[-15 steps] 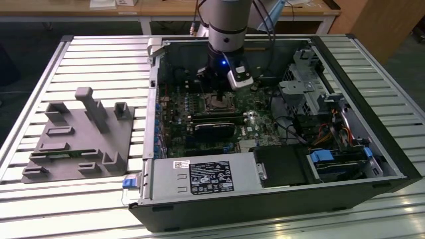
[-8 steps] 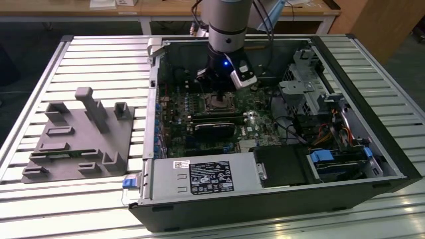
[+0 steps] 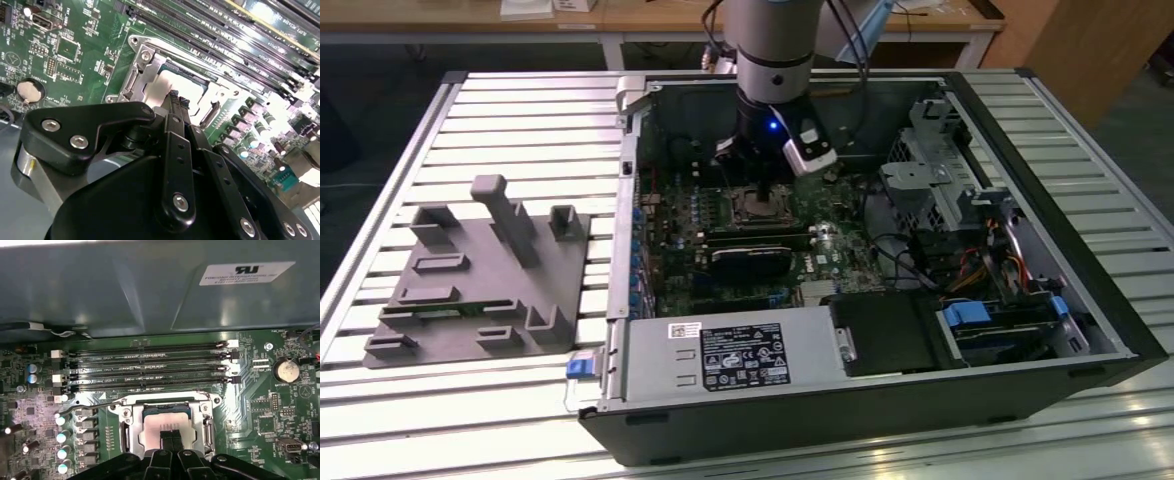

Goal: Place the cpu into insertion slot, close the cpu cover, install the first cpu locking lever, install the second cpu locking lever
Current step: 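Close the cpu cover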

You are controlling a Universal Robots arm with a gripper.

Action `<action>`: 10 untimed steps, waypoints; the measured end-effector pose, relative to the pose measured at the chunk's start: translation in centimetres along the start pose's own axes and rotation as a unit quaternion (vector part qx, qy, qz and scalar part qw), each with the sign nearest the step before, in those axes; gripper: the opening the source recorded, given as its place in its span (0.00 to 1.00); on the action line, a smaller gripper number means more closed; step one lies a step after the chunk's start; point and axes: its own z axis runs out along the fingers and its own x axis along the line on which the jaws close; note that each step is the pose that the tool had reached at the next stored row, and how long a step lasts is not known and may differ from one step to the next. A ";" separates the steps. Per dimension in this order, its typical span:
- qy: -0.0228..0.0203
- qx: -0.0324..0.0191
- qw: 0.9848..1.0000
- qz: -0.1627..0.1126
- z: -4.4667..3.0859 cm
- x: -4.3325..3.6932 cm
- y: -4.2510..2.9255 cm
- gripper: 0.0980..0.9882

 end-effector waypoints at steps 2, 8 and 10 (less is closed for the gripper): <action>0.000 0.000 1.000 0.000 -0.41 -0.01 0.02 0.01; 0.000 0.000 1.000 0.000 -1.64 -0.04 0.08 0.01; 0.000 0.000 1.000 0.000 -1.71 -0.04 0.09 0.01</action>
